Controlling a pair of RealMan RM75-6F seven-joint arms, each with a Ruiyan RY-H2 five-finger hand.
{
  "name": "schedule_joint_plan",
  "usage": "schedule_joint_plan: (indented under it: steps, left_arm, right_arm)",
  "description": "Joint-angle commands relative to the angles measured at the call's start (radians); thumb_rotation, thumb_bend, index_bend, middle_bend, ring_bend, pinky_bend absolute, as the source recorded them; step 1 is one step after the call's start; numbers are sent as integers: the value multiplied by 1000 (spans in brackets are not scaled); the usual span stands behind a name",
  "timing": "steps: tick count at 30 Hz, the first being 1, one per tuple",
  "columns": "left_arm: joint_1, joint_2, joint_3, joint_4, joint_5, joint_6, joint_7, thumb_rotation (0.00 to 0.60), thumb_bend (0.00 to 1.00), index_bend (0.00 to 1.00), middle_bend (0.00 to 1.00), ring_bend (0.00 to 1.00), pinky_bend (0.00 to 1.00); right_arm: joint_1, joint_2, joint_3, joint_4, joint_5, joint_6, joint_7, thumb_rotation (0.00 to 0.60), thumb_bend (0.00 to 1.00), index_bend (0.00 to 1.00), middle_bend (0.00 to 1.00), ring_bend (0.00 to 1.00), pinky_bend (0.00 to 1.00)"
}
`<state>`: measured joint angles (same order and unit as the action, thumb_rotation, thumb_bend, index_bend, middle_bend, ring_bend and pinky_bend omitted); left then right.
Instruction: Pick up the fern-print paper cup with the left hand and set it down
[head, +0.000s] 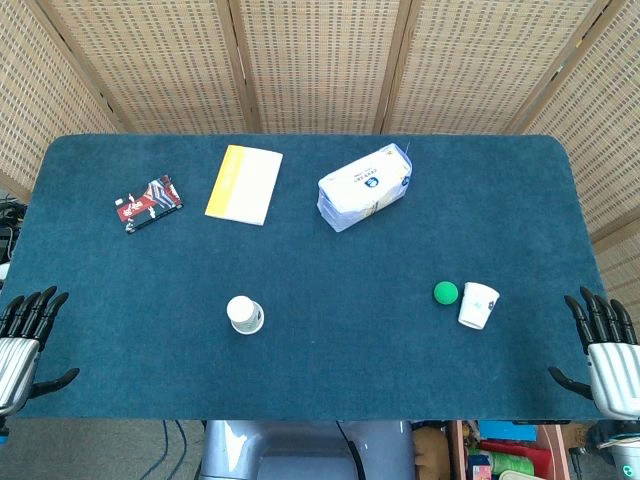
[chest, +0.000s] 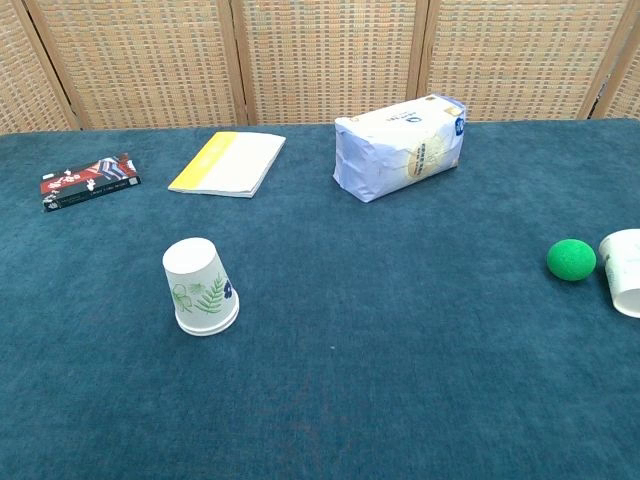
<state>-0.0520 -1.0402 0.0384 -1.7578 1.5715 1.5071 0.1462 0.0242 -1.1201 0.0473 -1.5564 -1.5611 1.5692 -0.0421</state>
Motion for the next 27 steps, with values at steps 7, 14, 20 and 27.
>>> schedule_joint_plan:
  steps: [7, 14, 20, 27]
  left_arm:
    - [-9, 0, 1, -3, 0, -24, 7, 600, 152, 0, 0, 0, 0]
    - [-147, 65, -35, -105, 15, -206, 48, 600, 155, 0, 0, 0, 0]
    - [-321, 98, -118, -225, -70, -427, 151, 600, 157, 1, 0, 0, 0]
    - [-518, -53, -210, -264, -374, -583, 413, 600, 156, 197, 0, 0, 0]
  right_arm:
    - [-1, 4, 2, -2, 7, -3, 7, 600, 0, 0, 0, 0, 0]
    - [1, 13, 10, -7, 20, -9, 29, 600, 0, 0, 0, 0, 0]
    - [1, 22, 12, -9, 29, -16, 48, 600, 0, 0, 0, 0, 0]
    - [7, 33, 19, 2, 50, -39, 95, 600, 0, 0, 0, 0, 0]
